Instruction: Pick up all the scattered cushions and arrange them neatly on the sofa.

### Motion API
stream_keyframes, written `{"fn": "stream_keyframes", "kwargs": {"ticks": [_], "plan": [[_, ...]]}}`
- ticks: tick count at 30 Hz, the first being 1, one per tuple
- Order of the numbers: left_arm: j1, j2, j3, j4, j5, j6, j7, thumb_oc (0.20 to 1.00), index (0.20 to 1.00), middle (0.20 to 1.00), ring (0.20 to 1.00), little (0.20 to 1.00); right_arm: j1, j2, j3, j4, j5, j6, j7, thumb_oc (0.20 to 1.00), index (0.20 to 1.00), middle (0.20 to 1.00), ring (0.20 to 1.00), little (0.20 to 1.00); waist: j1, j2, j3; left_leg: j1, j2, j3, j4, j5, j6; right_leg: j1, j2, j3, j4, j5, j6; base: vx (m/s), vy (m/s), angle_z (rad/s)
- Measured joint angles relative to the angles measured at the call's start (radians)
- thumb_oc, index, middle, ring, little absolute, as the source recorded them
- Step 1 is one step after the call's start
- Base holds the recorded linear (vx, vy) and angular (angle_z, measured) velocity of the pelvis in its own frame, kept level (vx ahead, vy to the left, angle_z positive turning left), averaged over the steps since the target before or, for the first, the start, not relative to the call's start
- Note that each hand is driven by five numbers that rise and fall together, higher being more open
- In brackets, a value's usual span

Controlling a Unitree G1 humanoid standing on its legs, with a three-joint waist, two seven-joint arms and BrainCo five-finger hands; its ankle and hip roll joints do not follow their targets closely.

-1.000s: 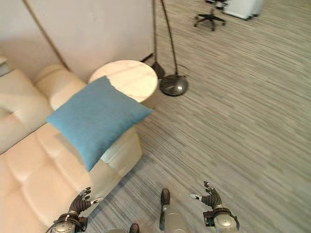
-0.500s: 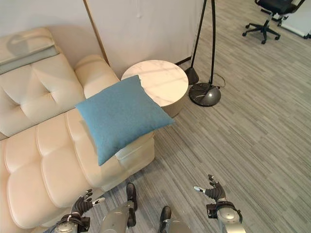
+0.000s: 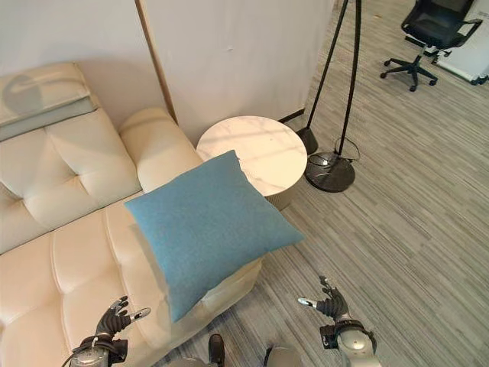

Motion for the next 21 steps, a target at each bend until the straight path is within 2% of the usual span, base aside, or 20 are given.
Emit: {"fn": "stream_keyframes", "kwargs": {"ticks": [1,2,3,5,7,8,11,16,18,21], "plan": [[-0.007,-0.003,0.000,0.003,-0.002,0.000,0.001,1.000,1.000,1.000,1.000,1.000,0.001,-0.006,0.000,-0.004,-0.002,0.000,0.000,1.000,1.000,1.000,1.000,1.000,-0.005,0.000,0.001,0.002,0.000,-0.015,-0.001,-0.003,-0.005,-0.006,0.020,0.045,-0.059,0.028,0.008,0.14,-0.127,0.79],[-0.005,0.001,0.001,-0.001,-0.011,-0.004,0.001,1.000,1.000,1.000,1.000,1.000,0.000,-0.012,-0.001,-0.007,-0.007,0.001,-0.001,1.000,1.000,1.000,1.000,1.000,-0.010,-0.018,0.010,0.020,-0.014,-0.027,-0.004,-0.002,-0.009,0.000,0.027,0.064,-0.135,0.096,0.011,0.10,-0.137,0.88],[0.008,0.008,0.005,-0.003,-0.012,-0.005,0.001,1.000,1.000,1.000,1.000,1.000,0.014,-0.013,-0.003,-0.022,-0.021,0.000,-0.002,1.000,1.000,1.000,1.000,1.000,-0.021,-0.047,0.017,0.036,-0.038,-0.059,0.001,-0.012,-0.020,0.011,0.014,0.064,-0.155,0.159,0.002,0.10,-0.159,0.97],[0.024,0.003,0.003,-0.011,-0.013,-0.006,0.001,1.000,1.000,1.000,1.000,1.000,0.035,-0.024,-0.013,-0.033,-0.034,-0.001,-0.004,1.000,1.000,1.000,1.000,1.000,-0.026,-0.055,0.017,0.053,-0.051,-0.103,0.000,-0.028,-0.035,0.032,0.003,0.057,-0.158,0.251,-0.023,0.10,-0.179,0.69],[0.055,-0.015,0.008,-0.046,-0.014,-0.012,-0.001,1.000,1.000,1.000,1.000,1.000,0.033,-0.077,-0.038,-0.082,-0.040,0.000,-0.001,1.000,1.000,1.000,1.000,1.000,-0.013,-0.012,0.014,0.038,0.004,-0.123,-0.002,-0.056,-0.062,0.083,0.033,-0.013,-0.259,0.264,-0.038,0.11,-0.207,0.38],[0.061,-0.014,0.012,-0.046,-0.033,-0.014,0.000,1.000,1.000,1.000,1.000,1.000,0.022,-0.099,-0.050,-0.107,-0.040,0.000,-0.004,1.000,1.000,1.000,1.000,1.000,-0.013,-0.009,0.014,0.026,0.018,-0.125,0.001,-0.054,-0.070,0.097,0.040,-0.034,-0.296,0.292,-0.050,0.08,-0.169,0.39],[0.059,-0.016,0.009,-0.043,-0.043,-0.015,0.000,1.000,1.000,1.000,1.000,1.000,-0.041,-0.138,-0.055,-0.121,-0.032,-0.007,-0.003,1.000,1.000,1.000,1.000,1.000,-0.009,-0.012,0.015,0.007,0.049,-0.130,0.001,-0.049,-0.082,0.106,0.064,-0.067,-0.342,0.313,-0.072,0.06,-0.128,0.19],[-0.012,-0.056,-0.012,-0.038,-0.139,-0.026,0.002,1.000,1.000,1.000,1.000,1.000,-0.099,-0.166,-0.018,-0.116,0.047,-0.008,0.014,1.000,1.000,1.000,1.000,1.000,-0.008,-0.009,0.021,-0.006,0.064,-0.180,-0.001,-0.034,-0.118,0.138,0.075,-0.127,-0.395,0.331,-0.082,0.02,-0.094,0.30],[-0.027,-0.067,-0.012,-0.039,-0.169,-0.033,0.005,1.000,1.000,1.000,1.000,1.000,-0.138,-0.171,0.009,-0.104,0.076,-0.006,0.020,1.000,1.000,1.000,1.000,1.000,0.014,-0.001,0.024,-0.013,0.073,-0.183,-0.001,-0.031,-0.118,0.138,0.078,-0.135,-0.395,0.331,-0.084,-0.04,-0.133,0.19],[-0.088,-0.072,-0.047,-0.040,-0.235,-0.039,0.021,1.000,1.000,1.000,1.000,1.000,-0.222,-0.180,0.051,-0.047,0.145,-0.005,0.023,1.000,1.000,1.000,1.000,1.000,0.015,0.002,0.033,-0.047,0.070,-0.209,-0.002,-0.026,-0.128,0.121,0.068,-0.166,-0.395,0.329,-0.087,-0.10,-0.068,0.37]]}}
